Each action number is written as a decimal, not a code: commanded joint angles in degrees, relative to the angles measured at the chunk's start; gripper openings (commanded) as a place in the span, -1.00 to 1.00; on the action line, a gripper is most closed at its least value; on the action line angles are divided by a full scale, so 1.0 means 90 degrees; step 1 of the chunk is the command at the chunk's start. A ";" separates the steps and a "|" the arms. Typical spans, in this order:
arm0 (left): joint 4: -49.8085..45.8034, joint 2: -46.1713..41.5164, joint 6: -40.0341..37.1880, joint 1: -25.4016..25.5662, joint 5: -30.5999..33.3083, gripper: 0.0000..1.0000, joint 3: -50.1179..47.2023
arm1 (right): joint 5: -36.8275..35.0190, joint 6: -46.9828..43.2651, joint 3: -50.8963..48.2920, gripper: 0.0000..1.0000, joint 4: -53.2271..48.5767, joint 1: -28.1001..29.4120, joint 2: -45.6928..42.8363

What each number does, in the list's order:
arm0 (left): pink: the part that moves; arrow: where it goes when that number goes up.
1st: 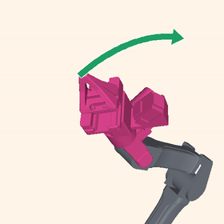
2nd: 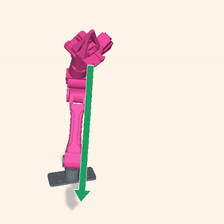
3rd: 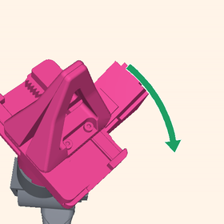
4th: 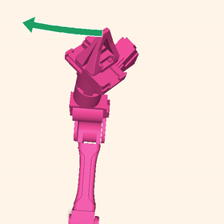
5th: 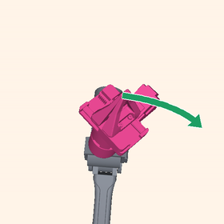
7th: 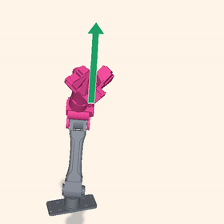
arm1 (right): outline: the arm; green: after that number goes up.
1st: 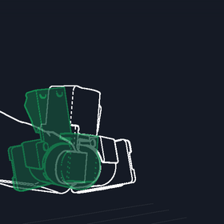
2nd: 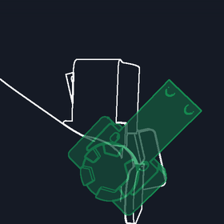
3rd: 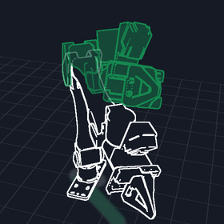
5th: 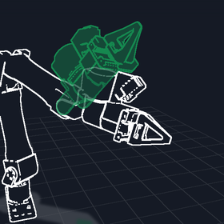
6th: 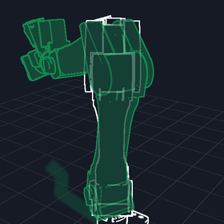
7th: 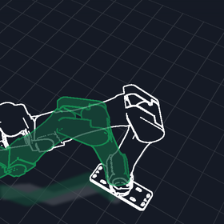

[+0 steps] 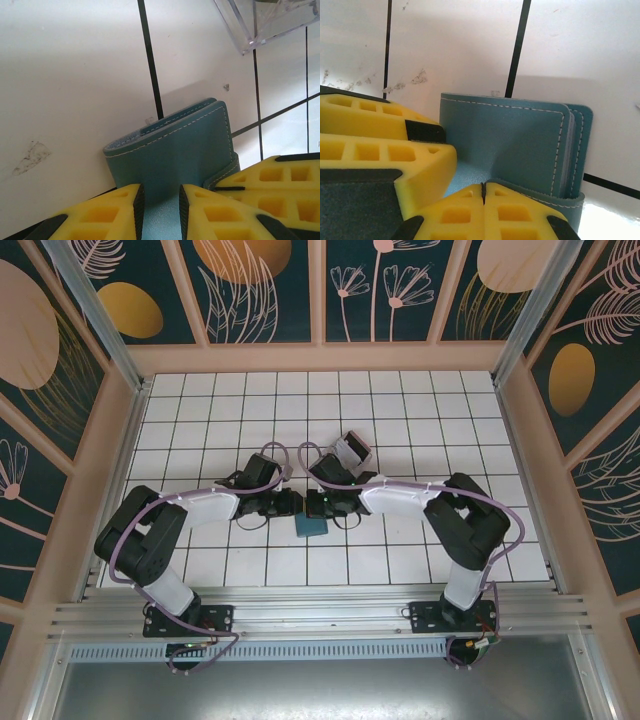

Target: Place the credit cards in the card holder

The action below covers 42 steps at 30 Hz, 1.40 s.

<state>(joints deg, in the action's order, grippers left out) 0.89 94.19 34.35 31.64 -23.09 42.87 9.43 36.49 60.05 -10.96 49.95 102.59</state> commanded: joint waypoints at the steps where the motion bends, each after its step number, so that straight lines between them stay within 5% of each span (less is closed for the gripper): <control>1: 0.0112 0.0051 0.0070 0.0055 0.0041 -0.43 -0.0105 | -0.0224 -0.0150 0.0064 -0.88 -0.0417 0.0147 0.0301; 8: 0.0107 0.0040 0.0070 0.0059 0.0080 -0.43 -0.0114 | -0.0334 0.0094 -0.0642 -0.89 -0.0250 0.0184 -0.0207; 15: 0.0312 0.0227 0.0158 0.0056 0.0037 -0.43 -0.0154 | -0.0235 0.0704 -0.1773 -0.89 0.1274 0.0222 -0.0238; 30: 0.0158 -0.0133 0.0172 0.0059 0.0337 -0.43 -0.0256 | -0.0854 0.0689 -0.1697 -0.88 0.0888 0.0483 -0.0096; 34: -0.0180 -0.0577 0.0063 0.0049 0.0848 -0.32 -0.0020 | -0.1097 0.0400 -0.1219 -0.67 0.0459 0.0345 -0.0559; 38: -0.0437 -0.1077 0.0029 0.0004 0.1484 -0.15 0.0138 | -0.1375 0.0011 -0.0602 -0.20 -0.0021 0.0182 -0.0986; 42: -0.0219 -0.1876 0.0266 -0.0343 0.1833 0.07 -0.0070 | -0.1847 -0.0426 -0.0207 -0.05 -0.0365 -0.0056 -0.1557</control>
<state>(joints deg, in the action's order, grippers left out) -0.82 82.11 35.57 30.72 -11.31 42.26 -2.11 36.97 54.81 -8.62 50.89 93.73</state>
